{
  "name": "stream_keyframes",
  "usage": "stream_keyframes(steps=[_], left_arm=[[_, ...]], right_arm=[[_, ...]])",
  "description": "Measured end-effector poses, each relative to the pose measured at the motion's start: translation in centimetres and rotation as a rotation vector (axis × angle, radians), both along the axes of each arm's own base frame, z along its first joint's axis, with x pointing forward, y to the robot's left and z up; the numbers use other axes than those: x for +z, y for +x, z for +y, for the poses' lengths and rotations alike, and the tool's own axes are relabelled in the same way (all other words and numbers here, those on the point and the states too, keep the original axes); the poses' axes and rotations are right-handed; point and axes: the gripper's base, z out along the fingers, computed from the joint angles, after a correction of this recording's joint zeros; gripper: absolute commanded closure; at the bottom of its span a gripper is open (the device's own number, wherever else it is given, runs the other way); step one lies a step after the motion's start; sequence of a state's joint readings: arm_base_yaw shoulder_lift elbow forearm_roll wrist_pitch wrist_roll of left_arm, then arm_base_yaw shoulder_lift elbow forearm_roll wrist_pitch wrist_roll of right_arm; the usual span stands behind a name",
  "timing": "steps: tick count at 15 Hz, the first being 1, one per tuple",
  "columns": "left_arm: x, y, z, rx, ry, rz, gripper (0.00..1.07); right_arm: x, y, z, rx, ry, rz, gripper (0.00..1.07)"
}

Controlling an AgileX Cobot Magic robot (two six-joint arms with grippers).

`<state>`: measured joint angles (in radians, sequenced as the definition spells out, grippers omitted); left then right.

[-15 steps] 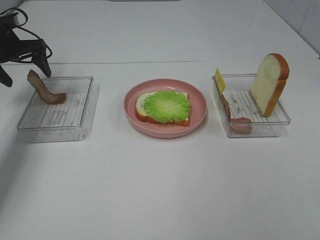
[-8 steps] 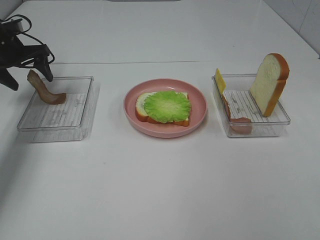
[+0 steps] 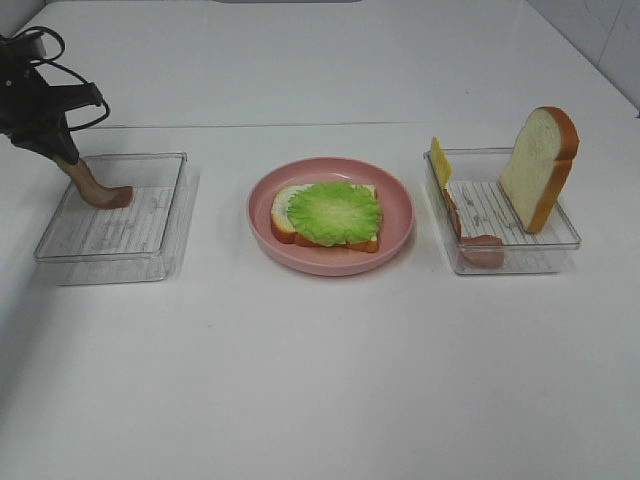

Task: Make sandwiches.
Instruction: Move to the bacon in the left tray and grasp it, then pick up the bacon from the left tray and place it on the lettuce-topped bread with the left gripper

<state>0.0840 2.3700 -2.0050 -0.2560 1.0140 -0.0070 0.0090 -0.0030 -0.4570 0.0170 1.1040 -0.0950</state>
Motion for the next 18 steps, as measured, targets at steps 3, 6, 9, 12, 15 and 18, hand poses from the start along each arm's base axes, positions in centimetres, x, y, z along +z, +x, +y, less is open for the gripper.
stream_keyframes(steps=[3, 6, 9, 12, 15, 18], left_arm=[[0.4, 0.1, -0.2, 0.005, -0.02, -0.008, 1.07], [2.2, 0.5, -0.7, -0.011, -0.029, -0.024, 1.07], [4.6, 0.5, -2.5, -0.043, -0.032, -0.072, 1.07], [9.7, -0.2, -6.9, -0.132, -0.036, -0.176, 1.07], [12.1, -0.8, -11.2, -0.208, -0.056, -0.217, 1.07], [13.4, -2.4, -18.4, -0.313, -0.11, -0.257, 1.07]], right_arm=[[0.0, 0.0, 0.0, 0.0, 0.0, 0.0, 0.09], [0.0, 0.0, 0.0, 0.0, 0.0, 0.0, 0.09], [0.0, 0.0, 0.0, 0.0, 0.0, 0.0, 0.09], [0.0, 0.0, 0.0, 0.0, 0.0, 0.0, 0.09], [0.0, 0.0, 0.0, 0.0, 0.0, 0.0, 0.09], [0.0, 0.0, 0.0, 0.0, 0.0, 0.0, 0.09]])
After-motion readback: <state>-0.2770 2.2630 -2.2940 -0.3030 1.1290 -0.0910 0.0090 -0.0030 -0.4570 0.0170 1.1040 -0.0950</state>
